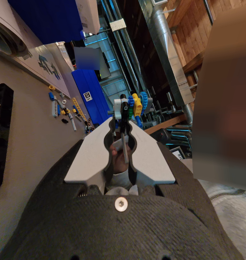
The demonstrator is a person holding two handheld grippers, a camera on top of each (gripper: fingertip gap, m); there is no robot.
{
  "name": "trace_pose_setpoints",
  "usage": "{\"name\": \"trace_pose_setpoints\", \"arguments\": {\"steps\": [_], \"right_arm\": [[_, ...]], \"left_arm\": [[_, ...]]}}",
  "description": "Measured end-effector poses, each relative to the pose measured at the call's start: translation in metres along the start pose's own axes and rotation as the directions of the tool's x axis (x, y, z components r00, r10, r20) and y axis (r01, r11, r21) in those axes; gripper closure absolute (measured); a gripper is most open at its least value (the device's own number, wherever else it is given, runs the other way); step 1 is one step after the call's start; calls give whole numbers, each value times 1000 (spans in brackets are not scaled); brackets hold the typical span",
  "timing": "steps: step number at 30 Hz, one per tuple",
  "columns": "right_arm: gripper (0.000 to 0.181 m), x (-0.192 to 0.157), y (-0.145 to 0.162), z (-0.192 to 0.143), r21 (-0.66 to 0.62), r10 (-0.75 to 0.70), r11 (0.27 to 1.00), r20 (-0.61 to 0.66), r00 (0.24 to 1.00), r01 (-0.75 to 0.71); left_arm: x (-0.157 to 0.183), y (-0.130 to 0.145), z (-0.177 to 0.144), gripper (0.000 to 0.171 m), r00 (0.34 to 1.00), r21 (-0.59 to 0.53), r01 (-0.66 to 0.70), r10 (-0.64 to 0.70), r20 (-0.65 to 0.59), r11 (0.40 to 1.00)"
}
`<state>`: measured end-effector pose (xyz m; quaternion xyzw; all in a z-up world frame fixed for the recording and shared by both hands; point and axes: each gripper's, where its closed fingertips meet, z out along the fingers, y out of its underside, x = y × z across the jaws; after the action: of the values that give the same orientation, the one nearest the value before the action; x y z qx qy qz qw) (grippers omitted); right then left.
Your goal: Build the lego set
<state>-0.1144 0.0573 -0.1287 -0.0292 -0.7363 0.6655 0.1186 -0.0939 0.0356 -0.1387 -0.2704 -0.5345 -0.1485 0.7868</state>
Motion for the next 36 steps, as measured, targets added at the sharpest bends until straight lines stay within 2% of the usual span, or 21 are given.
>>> {"name": "trace_pose_setpoints", "arguments": {"steps": [11,19,36], "right_arm": [[159,3,-1,-1,25,105,994,22,994,-106],[158,4,0,3,26,182,983,39,982,-183],[152,10,1,0,30,219,975,38,975,-220]], "left_arm": [[0,18,6,159,999,-96,-43,44,12,994],[0,26,9,159,1000,-134,-22,22,4,991],[1,15,6,159,998,-69,58,-60,-27,996]]}}
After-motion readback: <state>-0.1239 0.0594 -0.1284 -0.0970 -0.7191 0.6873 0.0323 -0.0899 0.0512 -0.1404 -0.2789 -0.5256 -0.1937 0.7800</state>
